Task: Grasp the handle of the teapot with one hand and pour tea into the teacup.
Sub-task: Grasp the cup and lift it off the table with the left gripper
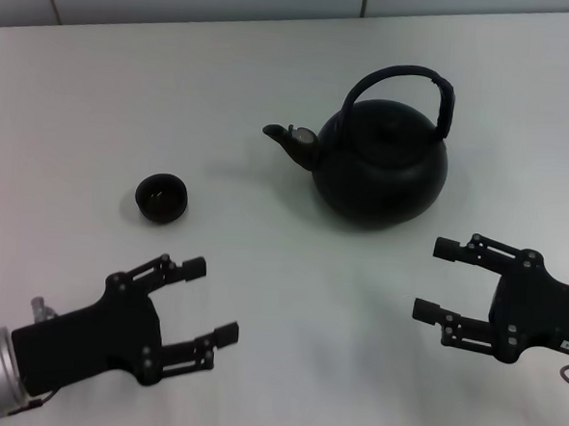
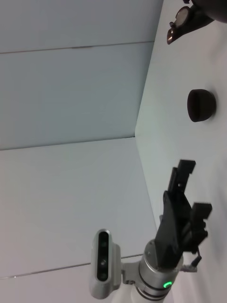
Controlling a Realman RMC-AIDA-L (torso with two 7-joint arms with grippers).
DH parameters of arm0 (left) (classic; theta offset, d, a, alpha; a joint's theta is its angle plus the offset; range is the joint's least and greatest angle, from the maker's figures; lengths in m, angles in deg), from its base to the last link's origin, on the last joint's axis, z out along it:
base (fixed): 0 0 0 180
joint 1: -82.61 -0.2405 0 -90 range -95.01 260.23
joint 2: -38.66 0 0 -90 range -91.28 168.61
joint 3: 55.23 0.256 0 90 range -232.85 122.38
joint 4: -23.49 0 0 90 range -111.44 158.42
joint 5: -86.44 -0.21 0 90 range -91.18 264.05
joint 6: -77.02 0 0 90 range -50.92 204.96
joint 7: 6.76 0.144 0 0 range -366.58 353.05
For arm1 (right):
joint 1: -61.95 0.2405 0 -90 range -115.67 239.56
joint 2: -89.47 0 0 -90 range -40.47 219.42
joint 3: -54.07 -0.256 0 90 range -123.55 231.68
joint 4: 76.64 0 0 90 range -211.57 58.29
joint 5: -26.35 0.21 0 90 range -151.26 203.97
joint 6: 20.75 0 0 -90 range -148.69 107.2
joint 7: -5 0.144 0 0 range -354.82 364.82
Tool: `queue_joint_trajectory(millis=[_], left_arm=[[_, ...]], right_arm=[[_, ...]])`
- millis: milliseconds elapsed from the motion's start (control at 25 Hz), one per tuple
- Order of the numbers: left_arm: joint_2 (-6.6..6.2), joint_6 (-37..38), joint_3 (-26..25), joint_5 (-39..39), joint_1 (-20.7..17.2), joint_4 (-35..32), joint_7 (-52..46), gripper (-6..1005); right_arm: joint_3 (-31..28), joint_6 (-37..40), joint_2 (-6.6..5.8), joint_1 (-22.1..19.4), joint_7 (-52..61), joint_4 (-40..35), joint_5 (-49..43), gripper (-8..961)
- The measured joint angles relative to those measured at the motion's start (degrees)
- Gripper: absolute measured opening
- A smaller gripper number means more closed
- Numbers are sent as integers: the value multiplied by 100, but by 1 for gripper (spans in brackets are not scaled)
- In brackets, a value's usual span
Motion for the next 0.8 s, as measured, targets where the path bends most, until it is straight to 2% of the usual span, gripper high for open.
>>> queue_joint_trajectory(millis=[240,440,600,800], left_arm=[[9,-186,41,556,235,375,216,854],[7,-244,42,1461,394,1025,1350,853],[8,-247,39,1996,447,1370,1835,851],[8,-343,16,2223,465,1415,2185,850]], right_arm=[[-13,-6,10,36,2,-1,-4,769],[-16,-9,31,73,2,-1,-5,769],[-17,-9,60,83,2,0,-6,770],[-17,-9,72,93,2,5,-5,771]])
